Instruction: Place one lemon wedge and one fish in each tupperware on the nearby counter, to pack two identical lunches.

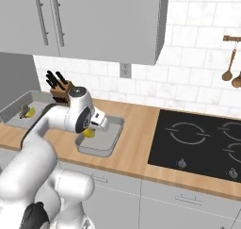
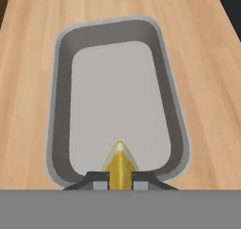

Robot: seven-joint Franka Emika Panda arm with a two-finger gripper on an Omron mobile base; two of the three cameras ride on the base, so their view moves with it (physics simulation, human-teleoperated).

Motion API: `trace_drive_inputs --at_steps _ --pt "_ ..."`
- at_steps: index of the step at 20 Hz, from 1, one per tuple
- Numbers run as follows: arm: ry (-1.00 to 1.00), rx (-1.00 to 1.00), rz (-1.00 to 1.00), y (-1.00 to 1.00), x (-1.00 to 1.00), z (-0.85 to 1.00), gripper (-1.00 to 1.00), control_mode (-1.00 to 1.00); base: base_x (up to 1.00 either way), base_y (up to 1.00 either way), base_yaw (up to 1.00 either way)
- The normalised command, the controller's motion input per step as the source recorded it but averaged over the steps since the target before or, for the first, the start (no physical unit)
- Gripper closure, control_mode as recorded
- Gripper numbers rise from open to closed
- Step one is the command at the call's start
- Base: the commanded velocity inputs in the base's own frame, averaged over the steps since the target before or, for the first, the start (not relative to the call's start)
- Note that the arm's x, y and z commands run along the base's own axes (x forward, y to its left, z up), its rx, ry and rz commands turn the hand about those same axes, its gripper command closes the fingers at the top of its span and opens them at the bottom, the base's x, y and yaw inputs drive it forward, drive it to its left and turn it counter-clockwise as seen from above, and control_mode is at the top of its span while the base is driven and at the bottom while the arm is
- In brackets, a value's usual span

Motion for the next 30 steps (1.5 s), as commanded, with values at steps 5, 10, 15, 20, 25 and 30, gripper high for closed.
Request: trace_drive_inputs --at_steps 5,10,15,20,25,30 --pt "0.1 0.0 0.04 -0.03 0.95 -0.1 1.0 -1.0 0.0 0.0 0.0" --pt "0.01 -0.01 0.07 0.0 0.12 -0.26 1.0 -1.0 0.0 0.0 0.0" --pt "-0.03 -0.01 0.07 0.0 0.0 -0.61 1.0 -1.0 0.0 0.0 0.0" --pt "-0.08 -0.02 0.07 0.0 0.0 -0.46 1.0 -1.0 0.0 0.0 0.0" --pt "-0.1 -0.01 0.07 0.0 0.02 -0.02 1.0 -1.0 0.0 0.0 0.0" --pt "-0.03 -0.01 0.04 0.0 0.52 0.04 1.0 -1.0 0.0 0.0 0.0"
